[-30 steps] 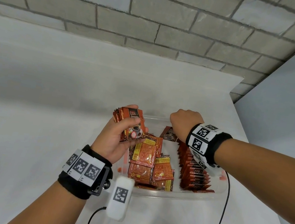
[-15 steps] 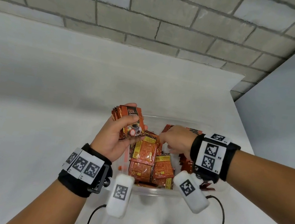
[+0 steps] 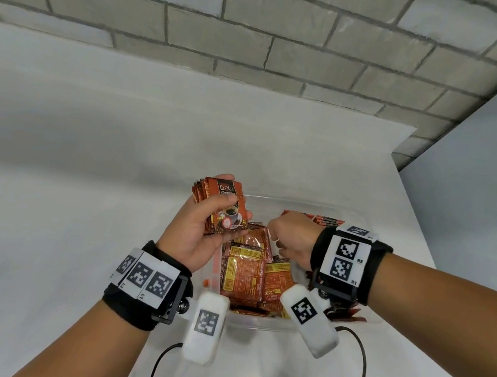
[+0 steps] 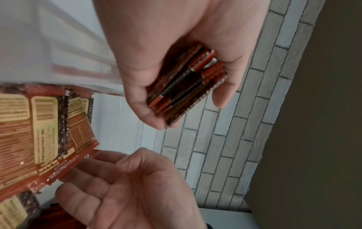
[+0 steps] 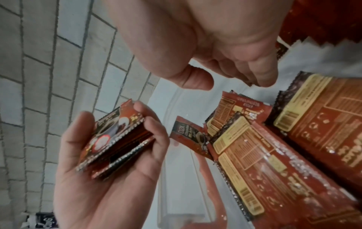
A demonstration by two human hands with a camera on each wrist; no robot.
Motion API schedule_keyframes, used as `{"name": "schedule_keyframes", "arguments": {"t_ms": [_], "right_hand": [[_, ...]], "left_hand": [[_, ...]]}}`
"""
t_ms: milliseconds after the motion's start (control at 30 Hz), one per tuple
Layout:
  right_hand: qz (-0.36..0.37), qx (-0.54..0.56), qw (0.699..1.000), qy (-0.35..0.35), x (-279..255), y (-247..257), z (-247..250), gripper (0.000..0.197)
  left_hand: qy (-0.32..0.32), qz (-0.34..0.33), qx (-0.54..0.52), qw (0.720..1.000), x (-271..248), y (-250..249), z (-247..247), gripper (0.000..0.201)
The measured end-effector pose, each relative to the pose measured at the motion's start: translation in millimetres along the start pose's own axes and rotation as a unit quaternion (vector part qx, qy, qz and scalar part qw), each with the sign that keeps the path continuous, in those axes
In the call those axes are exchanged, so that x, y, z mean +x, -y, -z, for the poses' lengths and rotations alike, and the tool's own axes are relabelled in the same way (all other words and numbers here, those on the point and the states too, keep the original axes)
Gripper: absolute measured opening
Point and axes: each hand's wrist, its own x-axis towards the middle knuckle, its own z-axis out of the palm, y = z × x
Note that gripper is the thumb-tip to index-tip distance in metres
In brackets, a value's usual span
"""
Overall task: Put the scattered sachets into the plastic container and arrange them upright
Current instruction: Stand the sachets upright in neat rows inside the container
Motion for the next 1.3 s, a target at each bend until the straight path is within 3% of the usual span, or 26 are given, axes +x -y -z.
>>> {"name": "schedule_keyframes", "arguments": {"t_ms": [133,267,400,467,600,700,867,1000,1133,1233,1300], "right_hand": [[-0.002,0.026,0.999,0.035,3,-1,0,0.019],[0.021,-0.004,1.000,-0.008,-3,3,25,0.008],[0.149,0.015,0.988,-0.042,-29,13,58,0.014],[0.213,-0.005,0.976,-0.046,-43,13,62,0.014],[0.291,-0.092,0.952,-0.018,-60,5,51,0.034],[0.306,-0.101,0.946,-0.027,-62,0,48,0.040],[0.289,-0.002,0.957,-0.026,-62,-11,51,0.039],[0.332,-0.030,0.942,-0.036,-58,-15,58,0.033],[0.332,-0.060,0.941,-0.015,-54,-18,70,0.024],[0.329,-0.095,0.937,-0.069,-45,-18,85,0.015],[0.328,-0.173,0.921,-0.121,-36,-17,94,0.010]], "left_hand": [[-0.001,0.004,-0.006,1.000,1,1,1,0.035],[0.008,0.006,-0.019,1.000,-1,-2,3,0.020],[0.059,0.023,-0.002,0.998,-4,-8,2,0.047],[0.085,0.034,0.015,0.996,-4,-8,-4,0.049],[0.128,0.057,0.050,0.989,-5,0,-21,0.045],[0.131,0.055,0.076,0.987,-6,7,-29,0.042],[0.121,0.037,0.075,0.989,-7,11,-35,0.039],[0.146,0.041,0.080,0.985,-7,15,-37,0.061],[0.110,0.035,0.070,0.991,-7,20,-35,0.058],[0.029,0.014,0.073,0.997,-6,17,-36,0.034],[0.000,-0.001,0.073,0.997,-5,13,-35,0.031]]}}
